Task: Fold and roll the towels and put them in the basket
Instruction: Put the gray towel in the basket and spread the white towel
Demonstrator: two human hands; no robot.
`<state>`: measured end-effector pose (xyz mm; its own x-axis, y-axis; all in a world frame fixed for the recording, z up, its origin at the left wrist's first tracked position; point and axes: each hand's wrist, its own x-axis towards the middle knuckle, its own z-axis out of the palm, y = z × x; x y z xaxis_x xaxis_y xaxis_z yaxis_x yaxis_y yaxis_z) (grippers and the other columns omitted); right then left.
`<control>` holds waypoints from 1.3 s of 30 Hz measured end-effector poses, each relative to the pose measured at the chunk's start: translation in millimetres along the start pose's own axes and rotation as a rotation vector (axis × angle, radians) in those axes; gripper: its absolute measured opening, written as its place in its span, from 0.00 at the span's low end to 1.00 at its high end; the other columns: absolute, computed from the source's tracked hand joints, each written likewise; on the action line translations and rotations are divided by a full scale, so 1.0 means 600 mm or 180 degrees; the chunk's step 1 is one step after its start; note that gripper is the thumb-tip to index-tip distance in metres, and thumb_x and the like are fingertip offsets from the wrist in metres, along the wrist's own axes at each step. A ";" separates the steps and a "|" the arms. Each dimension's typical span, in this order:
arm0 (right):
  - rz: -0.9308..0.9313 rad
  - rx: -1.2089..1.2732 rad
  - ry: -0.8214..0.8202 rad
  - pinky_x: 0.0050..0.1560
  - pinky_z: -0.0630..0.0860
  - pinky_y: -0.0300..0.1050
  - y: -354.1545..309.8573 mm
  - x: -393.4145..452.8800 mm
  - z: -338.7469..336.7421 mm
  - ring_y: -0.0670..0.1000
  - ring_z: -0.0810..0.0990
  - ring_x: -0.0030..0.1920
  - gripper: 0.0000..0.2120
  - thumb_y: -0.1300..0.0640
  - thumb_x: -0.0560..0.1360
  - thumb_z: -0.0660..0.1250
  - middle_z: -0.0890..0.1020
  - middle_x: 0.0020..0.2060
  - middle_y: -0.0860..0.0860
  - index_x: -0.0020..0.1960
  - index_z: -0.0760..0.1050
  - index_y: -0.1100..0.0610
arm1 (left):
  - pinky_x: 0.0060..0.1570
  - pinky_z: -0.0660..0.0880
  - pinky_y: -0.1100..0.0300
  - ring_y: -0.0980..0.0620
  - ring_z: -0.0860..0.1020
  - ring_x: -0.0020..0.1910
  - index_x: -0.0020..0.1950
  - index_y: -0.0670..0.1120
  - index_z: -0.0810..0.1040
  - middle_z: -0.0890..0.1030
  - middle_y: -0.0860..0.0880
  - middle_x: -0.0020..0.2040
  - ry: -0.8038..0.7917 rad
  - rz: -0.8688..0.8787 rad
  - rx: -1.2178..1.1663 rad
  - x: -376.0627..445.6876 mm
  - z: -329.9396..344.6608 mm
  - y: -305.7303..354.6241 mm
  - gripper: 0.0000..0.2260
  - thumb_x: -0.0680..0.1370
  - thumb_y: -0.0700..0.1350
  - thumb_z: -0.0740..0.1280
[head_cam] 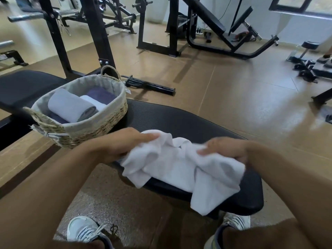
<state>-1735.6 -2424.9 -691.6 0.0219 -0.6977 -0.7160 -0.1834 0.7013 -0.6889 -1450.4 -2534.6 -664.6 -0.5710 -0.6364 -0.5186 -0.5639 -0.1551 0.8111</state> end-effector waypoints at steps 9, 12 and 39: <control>-0.3472 0.0761 0.4579 0.48 0.79 0.39 -0.079 -0.028 -0.038 0.39 0.80 0.46 0.10 0.50 0.83 0.60 0.81 0.46 0.43 0.56 0.78 0.52 | 0.42 0.73 0.73 0.68 0.78 0.41 0.53 0.54 0.83 0.83 0.59 0.44 0.3108 0.2055 -0.0392 0.033 -0.036 0.015 0.08 0.81 0.44 0.66; -0.3427 0.0008 0.4416 0.45 0.77 0.42 -0.062 -0.048 -0.029 0.40 0.78 0.45 0.09 0.52 0.83 0.60 0.80 0.44 0.44 0.56 0.78 0.52 | 0.41 0.68 0.76 0.62 0.76 0.41 0.55 0.50 0.83 0.82 0.56 0.47 0.3157 0.2344 0.0269 0.036 -0.034 0.012 0.07 0.80 0.44 0.67; -0.1234 -0.3264 0.1331 0.70 0.69 0.48 0.024 0.025 0.040 0.47 0.68 0.72 0.32 0.39 0.78 0.67 0.67 0.75 0.41 0.78 0.57 0.35 | 0.35 0.68 0.60 0.53 0.74 0.35 0.43 0.48 0.79 0.77 0.50 0.35 0.2120 0.0782 0.1520 0.052 -0.044 -0.069 0.10 0.70 0.38 0.78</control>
<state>-1714.1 -2421.3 -714.9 -0.0393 -0.9664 -0.2540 -0.9457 0.1181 -0.3028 -1429.1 -2568.1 -707.2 -0.3245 -0.9448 0.0454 -0.7463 0.2852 0.6014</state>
